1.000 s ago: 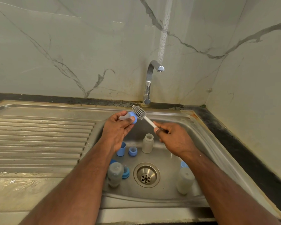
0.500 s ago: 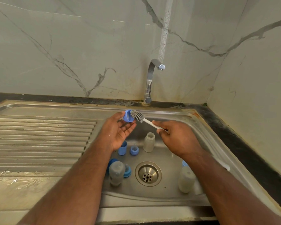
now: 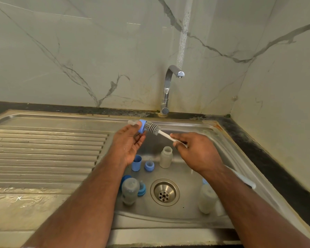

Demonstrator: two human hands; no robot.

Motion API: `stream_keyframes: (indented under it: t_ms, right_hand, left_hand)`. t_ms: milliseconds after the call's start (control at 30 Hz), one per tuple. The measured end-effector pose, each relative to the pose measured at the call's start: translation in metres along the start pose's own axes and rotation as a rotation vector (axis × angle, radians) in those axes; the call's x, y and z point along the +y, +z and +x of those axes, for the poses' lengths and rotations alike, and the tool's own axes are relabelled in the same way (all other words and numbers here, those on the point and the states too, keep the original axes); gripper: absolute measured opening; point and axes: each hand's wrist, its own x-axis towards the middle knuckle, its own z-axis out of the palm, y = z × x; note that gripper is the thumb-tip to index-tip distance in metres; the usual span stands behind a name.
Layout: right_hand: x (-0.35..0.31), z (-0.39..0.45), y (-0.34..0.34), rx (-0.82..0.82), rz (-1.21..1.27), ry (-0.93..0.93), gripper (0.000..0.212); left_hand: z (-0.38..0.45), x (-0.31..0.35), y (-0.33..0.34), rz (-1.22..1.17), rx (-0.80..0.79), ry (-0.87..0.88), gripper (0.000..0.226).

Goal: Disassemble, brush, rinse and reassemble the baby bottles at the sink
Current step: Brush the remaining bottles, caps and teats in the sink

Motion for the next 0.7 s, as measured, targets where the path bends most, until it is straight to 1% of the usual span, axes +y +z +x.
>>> stream_keyframes:
  t_ms: [100,233,333,433,567,700]
  right_hand:
    - [0.004,0.001,0.004,-0.016,0.1,0.05,0.032]
    - [0.01,0.006,0.003,0.02,0.155,0.125,0.034]
    - [0.005,0.004,0.004,-0.008,0.25,0.101,0.034]
    - [-0.004,0.001,0.014,-0.055,0.278,0.063,0.035]
    - [0.001,0.005,0.014,-0.025,0.255,0.138,0.036]
    - [-0.003,0.003,0.016,-0.005,0.378,0.122,0.035]
  left_hand:
    - [0.001,-0.003,0.001,0.034,-0.008,0.044,0.031]
    - [0.006,-0.001,-0.004,-0.044,-0.009,0.038,0.045]
    - [0.007,-0.004,-0.003,-0.033,-0.056,0.005,0.037]
    - [0.004,-0.006,0.0,0.003,-0.072,0.013,0.036]
    - [0.001,0.0,0.0,-0.077,-0.038,0.029,0.025]
    - [-0.003,0.002,0.002,-0.105,-0.063,0.013,0.033]
